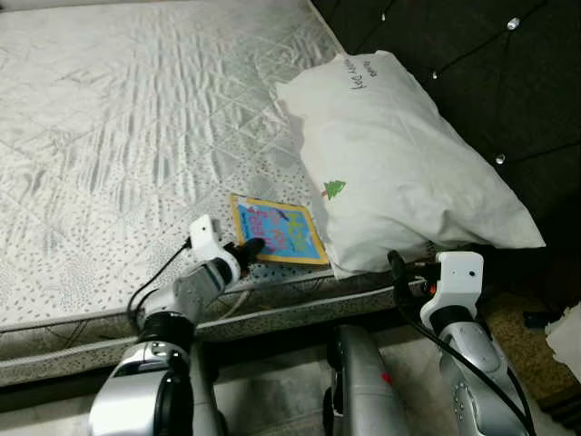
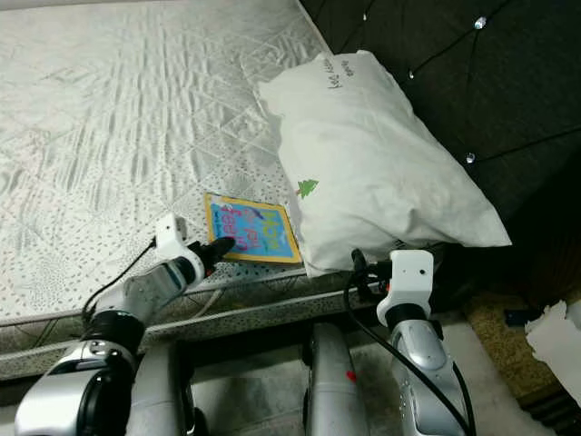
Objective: Clean up the room
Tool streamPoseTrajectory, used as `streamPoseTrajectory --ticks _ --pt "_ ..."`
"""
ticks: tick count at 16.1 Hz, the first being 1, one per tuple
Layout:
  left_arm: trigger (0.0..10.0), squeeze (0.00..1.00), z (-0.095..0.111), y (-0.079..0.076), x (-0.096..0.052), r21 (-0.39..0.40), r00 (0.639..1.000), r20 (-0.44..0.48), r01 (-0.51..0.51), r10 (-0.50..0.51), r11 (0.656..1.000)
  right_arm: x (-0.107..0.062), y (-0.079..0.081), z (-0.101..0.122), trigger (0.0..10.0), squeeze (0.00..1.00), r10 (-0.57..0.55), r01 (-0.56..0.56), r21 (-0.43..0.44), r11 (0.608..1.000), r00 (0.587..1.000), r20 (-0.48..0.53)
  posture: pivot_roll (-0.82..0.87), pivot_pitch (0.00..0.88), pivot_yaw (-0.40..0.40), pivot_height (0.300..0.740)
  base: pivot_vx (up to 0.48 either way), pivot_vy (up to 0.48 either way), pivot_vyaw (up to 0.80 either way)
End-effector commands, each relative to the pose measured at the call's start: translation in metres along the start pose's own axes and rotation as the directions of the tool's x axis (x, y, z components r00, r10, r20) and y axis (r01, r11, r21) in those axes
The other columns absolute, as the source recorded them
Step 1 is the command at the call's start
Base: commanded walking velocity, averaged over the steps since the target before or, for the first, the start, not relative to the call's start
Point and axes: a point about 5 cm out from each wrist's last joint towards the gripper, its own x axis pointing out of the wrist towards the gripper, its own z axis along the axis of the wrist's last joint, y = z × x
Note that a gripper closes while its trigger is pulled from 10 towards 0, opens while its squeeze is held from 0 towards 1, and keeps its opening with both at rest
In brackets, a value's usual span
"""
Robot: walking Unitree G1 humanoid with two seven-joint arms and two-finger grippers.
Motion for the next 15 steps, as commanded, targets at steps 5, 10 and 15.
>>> streamPoseTrajectory --ticks 5,10,15 --pt "10.0 1.00 0.015 0.006 -0.002 0.066 0.999 0.036 -0.025 0.023 0.997 0.003 0.000 0.000 10.0 0.00 0.003 -0.003 0.004 1.000 1.000 -0.004 -0.11 0.063 -0.013 0.574 0.000 0.000 0.00" --pt "10.0 1.00 0.012 0.017 -0.004 0.144 0.997 0.025 -0.081 0.078 0.986 0.006 0.001 -0.001 10.0 0.00 0.006 -0.006 0.006 1.000 1.000 -0.006 -0.11 0.058 -0.011 0.574 0.000 0.000 0.00" --pt "10.0 1.00 0.014 0.024 -0.006 0.206 0.992 0.047 -0.128 0.120 0.970 0.009 0.002 -0.002 10.0 0.00 0.012 -0.012 0.008 1.000 1.000 -0.006 -0.10 0.049 -0.011 0.574 0.000 0.000 0.00"
